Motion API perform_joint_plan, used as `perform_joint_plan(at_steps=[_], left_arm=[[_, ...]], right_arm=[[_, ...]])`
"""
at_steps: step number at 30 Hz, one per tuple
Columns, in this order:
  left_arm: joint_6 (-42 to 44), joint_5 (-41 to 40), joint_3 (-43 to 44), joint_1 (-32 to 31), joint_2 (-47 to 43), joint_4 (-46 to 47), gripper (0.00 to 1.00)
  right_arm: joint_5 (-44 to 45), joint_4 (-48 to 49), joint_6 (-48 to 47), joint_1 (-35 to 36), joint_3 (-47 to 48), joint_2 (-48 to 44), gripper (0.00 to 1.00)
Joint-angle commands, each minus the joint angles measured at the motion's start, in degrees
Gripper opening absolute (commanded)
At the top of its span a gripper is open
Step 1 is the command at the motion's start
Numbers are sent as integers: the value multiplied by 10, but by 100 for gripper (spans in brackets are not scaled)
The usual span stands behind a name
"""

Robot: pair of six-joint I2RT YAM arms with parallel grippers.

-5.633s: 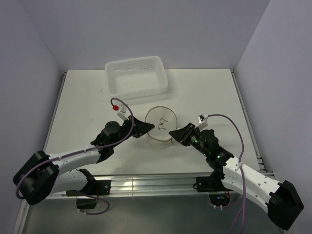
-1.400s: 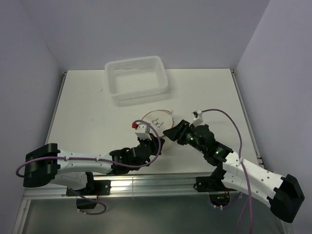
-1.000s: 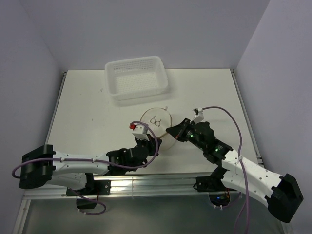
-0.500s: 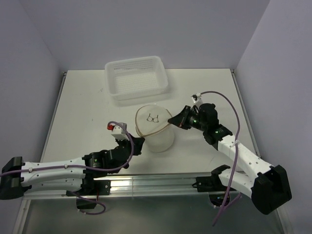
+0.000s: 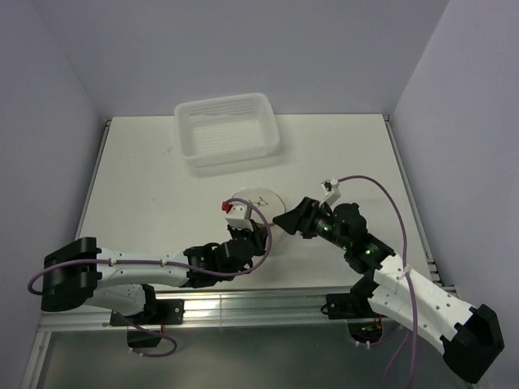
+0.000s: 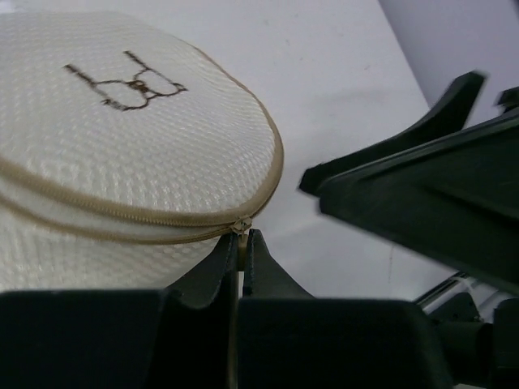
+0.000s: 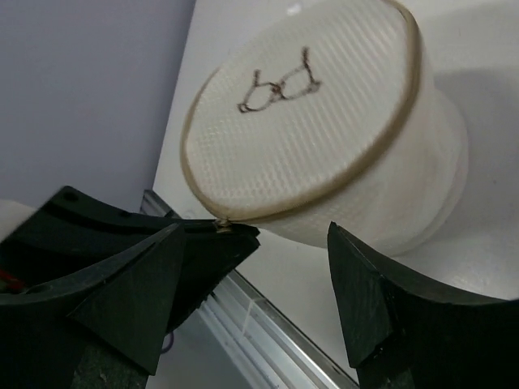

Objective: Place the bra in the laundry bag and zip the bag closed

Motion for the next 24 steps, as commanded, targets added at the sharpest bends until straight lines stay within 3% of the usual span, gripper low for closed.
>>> perform_joint_plan(at_steps=[1,10,13,16,17,18,21,24], left_arm=[[27,24,37,-3,14,81,0],[10,47,15,-7,5,85,0],[9,49,11,-9,2,79,0],[12,48,8,-9,-1,79,0],[14,47,7,-9,-2,79,0],[19,45,8,-9,-2,78,0],[28,33,6,-9,-6,59,0],[49,24,-17,-9,-27,48,0]], right_arm=[[62,21,48,29,-22,-9,78],[70,71,62,32,-1,39,76],[77,75,61,32,3,45,70],[84,77,63,32,5,56,50],[84,80,69,32,3,59,38],[85,91,71,32,-1,59,18],[97,75,62,31,7,61,0],[103,50,29,18,28,61,0]])
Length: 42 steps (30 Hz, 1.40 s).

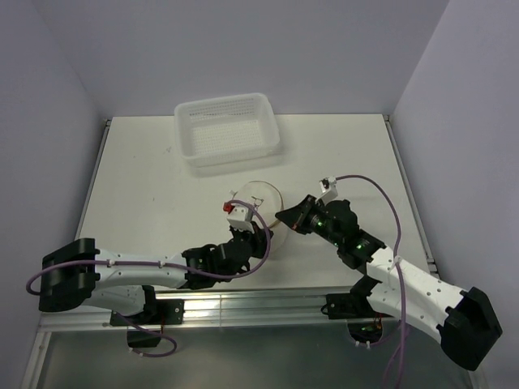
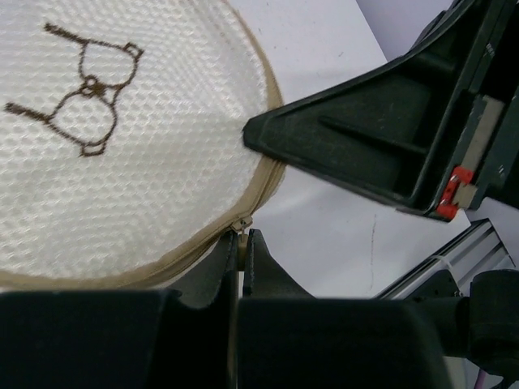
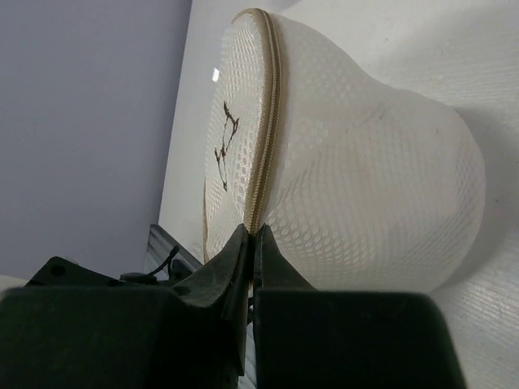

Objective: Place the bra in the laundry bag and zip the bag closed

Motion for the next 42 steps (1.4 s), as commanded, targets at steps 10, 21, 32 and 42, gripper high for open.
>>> perform_joint_plan(at_steps=[10,21,32,42], left_arm=[[-13,-95,-107,31,-235,-184,0],[-15,-68,-104,20,-254,-132,0],[-8,-35,-38,-14,-81,24,0],[-11,-18,-38,-29,-62,39,0]], right_arm=[[-110,-16,-114,-152,74,33,0],[-142,-7,-111,-114,136,99,51],[-29,3,-8,14,-24,-46,76],[-20,36,8,47,-16,-30,75]])
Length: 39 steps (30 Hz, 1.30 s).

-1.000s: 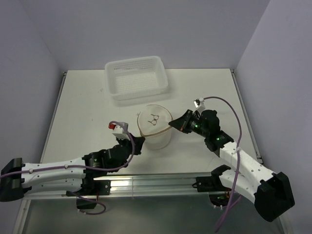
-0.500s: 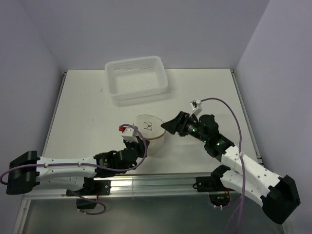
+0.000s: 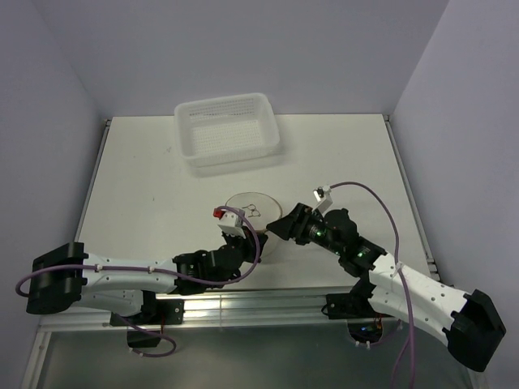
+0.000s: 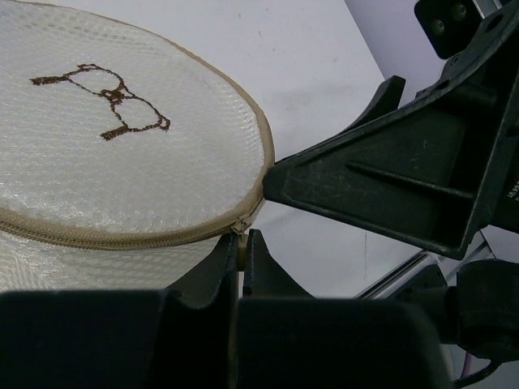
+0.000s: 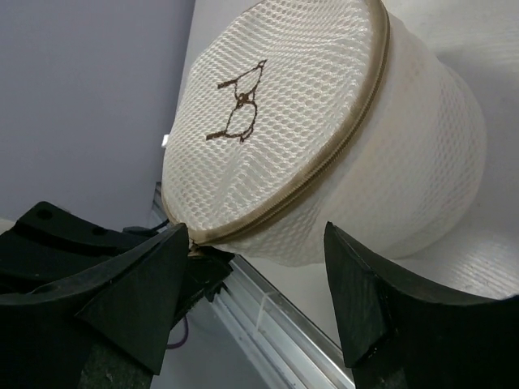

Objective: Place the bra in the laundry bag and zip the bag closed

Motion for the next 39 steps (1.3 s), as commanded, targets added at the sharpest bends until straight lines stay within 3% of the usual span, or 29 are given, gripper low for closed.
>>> perform_joint_plan(at_steps=[1,3,5,7,12,17,22,26,29,30,31,33,39], left_arm=[[2,11,11,-6,-3,32,0],[3,10,9,-6,-5,29,0],[8,5,9,-6,-10,17,0],[15,-5,6,-6,-21,6,0],[21,-14,-16,8,-56,-55,0],[-5,-23,-66,54,-167,-142,0],[-12,-49,-88,73,-278,-232,0],[-13,-35,-89,75,-282,-218,0],[-5,-14,-78,74,-237,-157,0],[-1,-2,-74,74,-222,-141,0],[6,4,-65,73,-192,-125,0],[16,19,-54,71,-150,-77,0],[25,43,-24,58,-83,-8,0]], right_arm=[[13,46,7,6,21,16,74],[17,49,4,7,27,24,62],[23,44,1,7,32,39,24],[35,39,-4,5,34,42,0],[34,21,-47,-31,53,44,0],[-34,1,-106,-120,88,60,0],[-41,-33,-164,-149,147,118,0],[-68,-16,-155,-150,158,148,0],[-68,-10,-136,-121,142,135,35],[-42,-14,-129,-109,132,119,58],[-30,-20,-123,-86,126,108,67],[-13,-1,-92,-52,95,80,76],[10,32,-32,4,46,61,77]])
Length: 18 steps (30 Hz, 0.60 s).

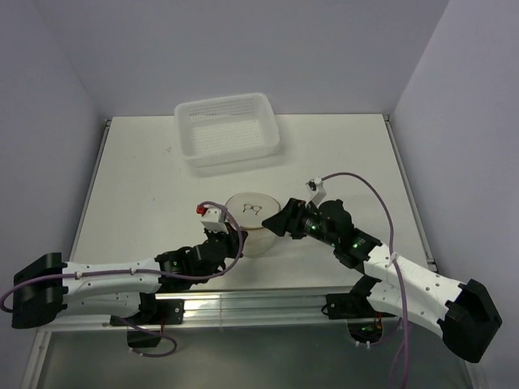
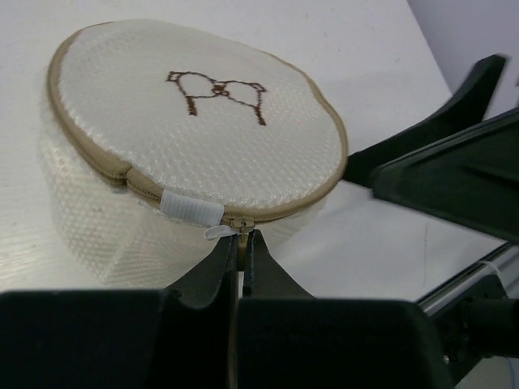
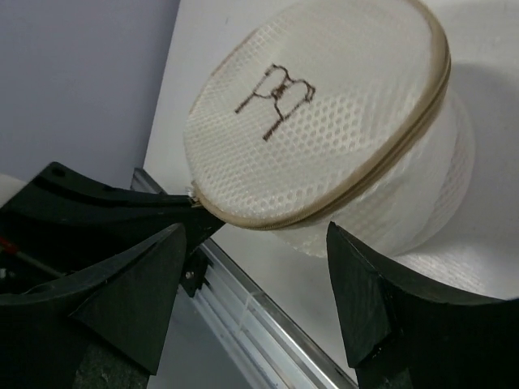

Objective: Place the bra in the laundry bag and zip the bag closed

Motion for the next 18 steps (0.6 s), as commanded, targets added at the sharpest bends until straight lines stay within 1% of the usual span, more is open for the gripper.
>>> perform_joint_plan(at_steps=[1,5,6,7,8,10,11,12,14,18], left_arm=[[18,19,40,-12,16,75,0],[19,16,49,-26,27,74,0],[17,15,49,-28,27,72,0],[17,14,48,-29,25,68,0],[16,13,47,-29,23,64,0],[13,8,43,-29,15,47,0],[10,5,40,-29,12,39,0],[10,2,37,-29,5,32,0],[10,-13,30,-29,-10,3,0],[2,-47,14,-28,-40,-54,0]], right_arm=[[31,37,35,17,-9,5,77],[31,39,28,20,12,41,76],[33,39,26,20,14,45,75],[34,43,27,20,18,49,71],[40,47,27,20,21,49,56],[53,53,27,20,21,44,46],[63,50,26,20,24,40,17],[70,35,22,19,27,37,8],[85,28,13,18,24,29,0],[74,15,0,-11,15,21,0]])
